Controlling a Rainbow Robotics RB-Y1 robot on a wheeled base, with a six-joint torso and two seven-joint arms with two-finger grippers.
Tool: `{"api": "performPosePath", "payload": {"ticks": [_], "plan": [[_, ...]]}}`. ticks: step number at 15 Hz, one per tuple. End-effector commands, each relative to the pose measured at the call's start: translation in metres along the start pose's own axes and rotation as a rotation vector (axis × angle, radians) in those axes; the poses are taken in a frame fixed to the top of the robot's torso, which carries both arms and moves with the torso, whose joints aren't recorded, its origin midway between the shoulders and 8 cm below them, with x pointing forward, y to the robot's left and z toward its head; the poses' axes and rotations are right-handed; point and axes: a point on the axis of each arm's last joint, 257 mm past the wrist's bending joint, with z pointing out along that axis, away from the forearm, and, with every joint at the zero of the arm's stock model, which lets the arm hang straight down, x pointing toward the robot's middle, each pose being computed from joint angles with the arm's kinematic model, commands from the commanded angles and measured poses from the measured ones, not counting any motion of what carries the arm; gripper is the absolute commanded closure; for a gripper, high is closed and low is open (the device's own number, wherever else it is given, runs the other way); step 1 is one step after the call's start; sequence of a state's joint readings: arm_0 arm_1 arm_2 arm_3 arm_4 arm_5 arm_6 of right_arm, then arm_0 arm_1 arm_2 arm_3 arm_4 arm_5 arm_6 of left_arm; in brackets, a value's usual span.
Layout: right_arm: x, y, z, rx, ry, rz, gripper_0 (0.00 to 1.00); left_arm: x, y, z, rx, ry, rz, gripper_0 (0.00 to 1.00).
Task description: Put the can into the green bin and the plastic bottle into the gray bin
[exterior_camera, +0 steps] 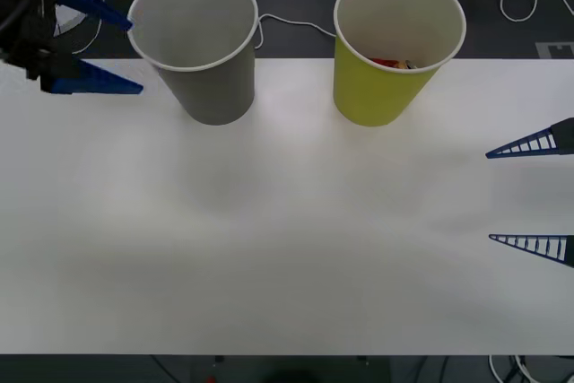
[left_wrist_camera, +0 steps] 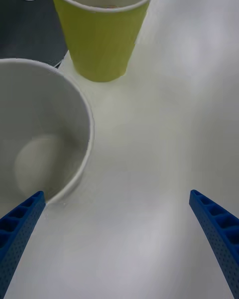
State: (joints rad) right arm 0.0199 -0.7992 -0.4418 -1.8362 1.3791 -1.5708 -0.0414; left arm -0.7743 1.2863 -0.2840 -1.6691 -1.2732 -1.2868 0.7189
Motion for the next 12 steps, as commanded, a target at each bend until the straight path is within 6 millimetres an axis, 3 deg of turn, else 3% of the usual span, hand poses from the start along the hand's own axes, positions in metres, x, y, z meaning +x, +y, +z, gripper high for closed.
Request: {"api": "performPosePath", "payload": {"ticks": [1, 12], "plan": [[0.000, 0.000, 0.000, 0.000, 0.000, 0.000, 0.00, 0.030, -0.014, -0.001, -0.016, 0.003, 0.044, 0.00], [0.000, 0.000, 0.000, 0.000, 0.000, 0.000, 0.00, 0.116, -0.061, -0.007, 0.029, 0.038, 0.238, 0.00]]}}
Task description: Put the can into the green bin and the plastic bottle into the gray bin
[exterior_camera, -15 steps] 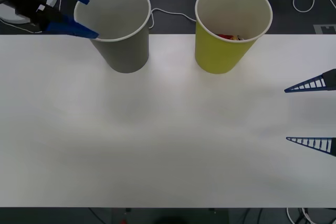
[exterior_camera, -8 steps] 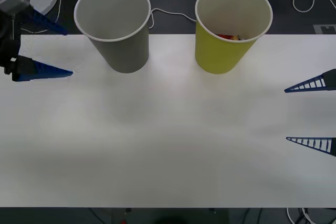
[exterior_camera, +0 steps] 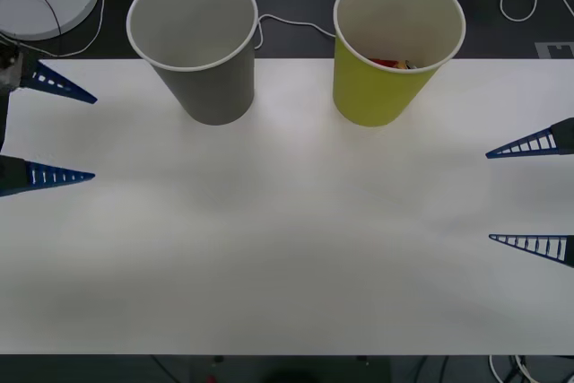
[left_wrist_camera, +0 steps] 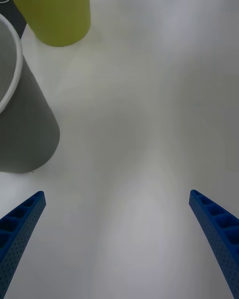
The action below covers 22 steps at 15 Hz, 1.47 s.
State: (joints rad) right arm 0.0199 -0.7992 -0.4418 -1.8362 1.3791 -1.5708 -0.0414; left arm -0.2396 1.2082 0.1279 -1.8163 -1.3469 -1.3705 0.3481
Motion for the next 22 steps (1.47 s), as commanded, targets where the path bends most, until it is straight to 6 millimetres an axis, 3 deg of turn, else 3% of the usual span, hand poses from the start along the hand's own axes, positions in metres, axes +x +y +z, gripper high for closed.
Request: {"api": "performPosePath", "payload": {"ticks": [1, 12, 22], "plan": [[0.000, 0.000, 0.000, 0.000, 0.000, 0.000, 0.00, 0.016, -0.013, 0.000, 0.015, 0.008, 0.050, 0.00], [0.000, 0.000, 0.000, 0.000, 0.000, 0.000, 0.00, 0.042, -0.039, 0.001, 0.030, 0.035, 0.095, 0.00], [0.000, 0.000, 0.000, 0.000, 0.000, 0.000, 0.00, 0.043, -0.052, 0.014, 0.061, 0.007, 0.101, 0.00]]}}
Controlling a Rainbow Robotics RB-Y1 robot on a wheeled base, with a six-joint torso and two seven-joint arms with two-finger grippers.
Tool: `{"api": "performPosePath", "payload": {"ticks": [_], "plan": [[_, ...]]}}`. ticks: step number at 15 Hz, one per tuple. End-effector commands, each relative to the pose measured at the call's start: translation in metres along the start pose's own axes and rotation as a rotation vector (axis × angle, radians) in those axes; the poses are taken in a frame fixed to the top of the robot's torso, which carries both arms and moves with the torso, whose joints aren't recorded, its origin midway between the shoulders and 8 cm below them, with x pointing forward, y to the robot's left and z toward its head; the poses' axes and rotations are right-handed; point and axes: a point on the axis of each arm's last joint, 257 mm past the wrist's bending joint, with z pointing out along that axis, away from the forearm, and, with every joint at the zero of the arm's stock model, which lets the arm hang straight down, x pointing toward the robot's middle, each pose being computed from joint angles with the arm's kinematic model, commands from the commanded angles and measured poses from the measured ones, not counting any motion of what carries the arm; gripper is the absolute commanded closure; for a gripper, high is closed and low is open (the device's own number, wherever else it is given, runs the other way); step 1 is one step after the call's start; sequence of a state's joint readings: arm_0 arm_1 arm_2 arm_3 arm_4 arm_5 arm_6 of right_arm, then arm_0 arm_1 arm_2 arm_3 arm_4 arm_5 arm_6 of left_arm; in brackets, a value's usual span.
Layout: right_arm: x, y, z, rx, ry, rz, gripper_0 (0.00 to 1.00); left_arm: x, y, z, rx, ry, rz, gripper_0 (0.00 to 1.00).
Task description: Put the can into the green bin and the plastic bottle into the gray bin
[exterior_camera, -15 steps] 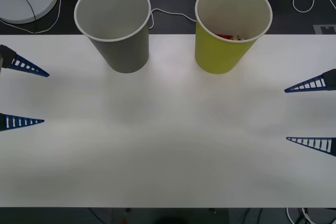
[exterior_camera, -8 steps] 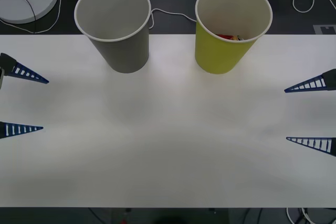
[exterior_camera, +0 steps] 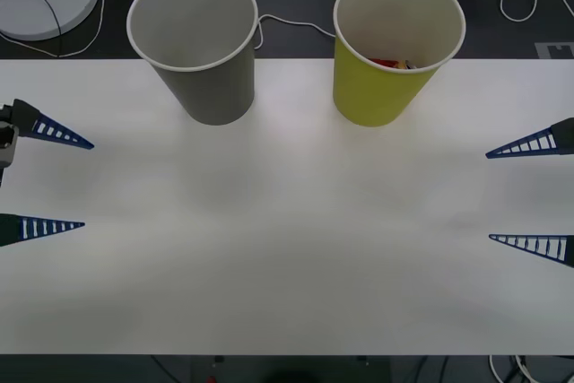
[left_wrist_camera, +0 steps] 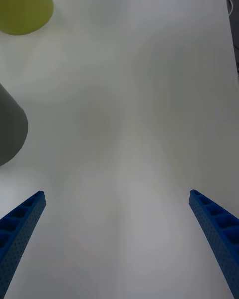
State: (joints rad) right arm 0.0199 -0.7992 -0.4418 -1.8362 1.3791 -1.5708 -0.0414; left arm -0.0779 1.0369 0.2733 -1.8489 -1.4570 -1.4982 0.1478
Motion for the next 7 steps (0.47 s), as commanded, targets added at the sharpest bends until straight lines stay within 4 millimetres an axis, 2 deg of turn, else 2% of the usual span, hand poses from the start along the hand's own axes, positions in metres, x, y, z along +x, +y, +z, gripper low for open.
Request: {"api": "performPosePath", "payload": {"ticks": [1, 7], "plan": [[0.0000, 0.0000, 0.0000, 0.000, 0.000, 0.000, 0.00, 0.0024, -0.0057, 0.0003, 0.022, 0.008, 0.005, 0.00], [0.0000, 0.0000, 0.0000, 0.000, 0.000, 0.000, 0.00, 0.0024, -0.0057, 0.0003, 0.022, 0.008, 0.005, 0.00]]}}
